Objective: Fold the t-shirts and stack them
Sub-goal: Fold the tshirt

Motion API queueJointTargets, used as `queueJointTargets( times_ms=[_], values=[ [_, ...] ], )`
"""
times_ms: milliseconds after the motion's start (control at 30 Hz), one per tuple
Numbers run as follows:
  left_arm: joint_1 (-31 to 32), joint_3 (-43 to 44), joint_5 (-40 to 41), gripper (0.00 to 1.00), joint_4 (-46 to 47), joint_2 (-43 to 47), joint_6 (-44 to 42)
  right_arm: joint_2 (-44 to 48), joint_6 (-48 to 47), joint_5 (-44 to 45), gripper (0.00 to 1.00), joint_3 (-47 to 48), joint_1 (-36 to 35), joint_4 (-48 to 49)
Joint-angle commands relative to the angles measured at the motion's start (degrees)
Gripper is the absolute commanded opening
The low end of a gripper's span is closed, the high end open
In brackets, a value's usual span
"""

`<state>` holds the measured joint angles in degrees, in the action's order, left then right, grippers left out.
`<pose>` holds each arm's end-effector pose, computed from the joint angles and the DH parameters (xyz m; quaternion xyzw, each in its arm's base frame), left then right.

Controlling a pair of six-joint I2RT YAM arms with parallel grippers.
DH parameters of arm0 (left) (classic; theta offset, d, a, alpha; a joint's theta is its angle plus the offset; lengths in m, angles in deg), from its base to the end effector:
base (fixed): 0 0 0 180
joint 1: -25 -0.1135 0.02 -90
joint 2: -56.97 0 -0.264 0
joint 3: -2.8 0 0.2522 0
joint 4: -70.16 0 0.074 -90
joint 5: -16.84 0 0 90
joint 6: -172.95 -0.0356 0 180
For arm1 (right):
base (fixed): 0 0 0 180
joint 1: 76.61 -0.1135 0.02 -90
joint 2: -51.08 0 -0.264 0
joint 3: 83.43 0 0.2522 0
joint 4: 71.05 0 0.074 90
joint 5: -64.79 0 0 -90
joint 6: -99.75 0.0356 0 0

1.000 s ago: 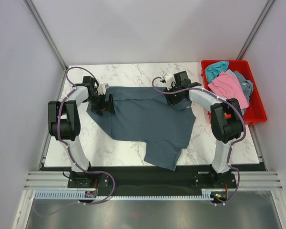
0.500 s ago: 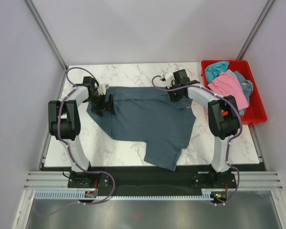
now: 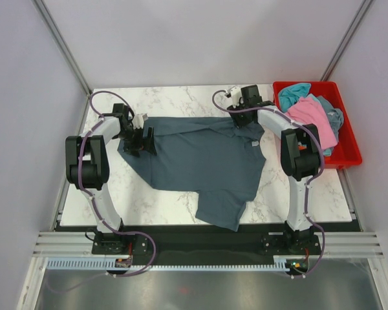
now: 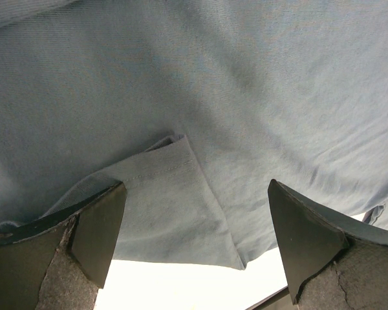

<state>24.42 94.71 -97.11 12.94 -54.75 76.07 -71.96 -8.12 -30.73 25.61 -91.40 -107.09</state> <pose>0.3790 -0.0106 0.1695 0.0768 0.9692 -0.1985 0.1237 0.4622 0.1256 0.1899 -0.2797 0.8962 0.0361 0.3424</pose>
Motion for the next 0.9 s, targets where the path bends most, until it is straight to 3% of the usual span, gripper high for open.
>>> queueJointTargets(
  times_ms=[0, 167, 333, 567, 700, 867],
  values=[
    [-0.12, -0.63, 1.18, 0.99, -0.92, 0.89, 0.37, 2.1, 0.82, 2.35, 0.5, 1.84, -0.5, 2.76],
    [-0.12, -1.33, 1.18, 0.99, -0.92, 2.21, 0.37, 11.92, -0.59, 2.71, 0.51, -3.6, -1.38, 8.04],
    [-0.12, -2.21, 1.18, 0.99, -0.92, 2.91, 0.37, 18.01, -1.64, -2.81, 0.48, -9.75, -3.32, 8.05],
    [-0.12, -2.04, 1.18, 0.99, -0.92, 3.44, 0.37, 14.24, 2.4, -12.75, 0.37, -12.05, -3.85, 1.99],
    [-0.12, -2.39, 1.18, 0.99, -0.92, 3.88, 0.37, 12.13, 1.96, -13.9, 0.29, -11.97, -4.29, -0.3],
    [-0.04, -3.0, 1.18, 0.99, -0.92, 4.14, 0.37, 9.76, 0.82, -13.03, 0.28, -11.0, -4.2, -0.66]
  ],
)
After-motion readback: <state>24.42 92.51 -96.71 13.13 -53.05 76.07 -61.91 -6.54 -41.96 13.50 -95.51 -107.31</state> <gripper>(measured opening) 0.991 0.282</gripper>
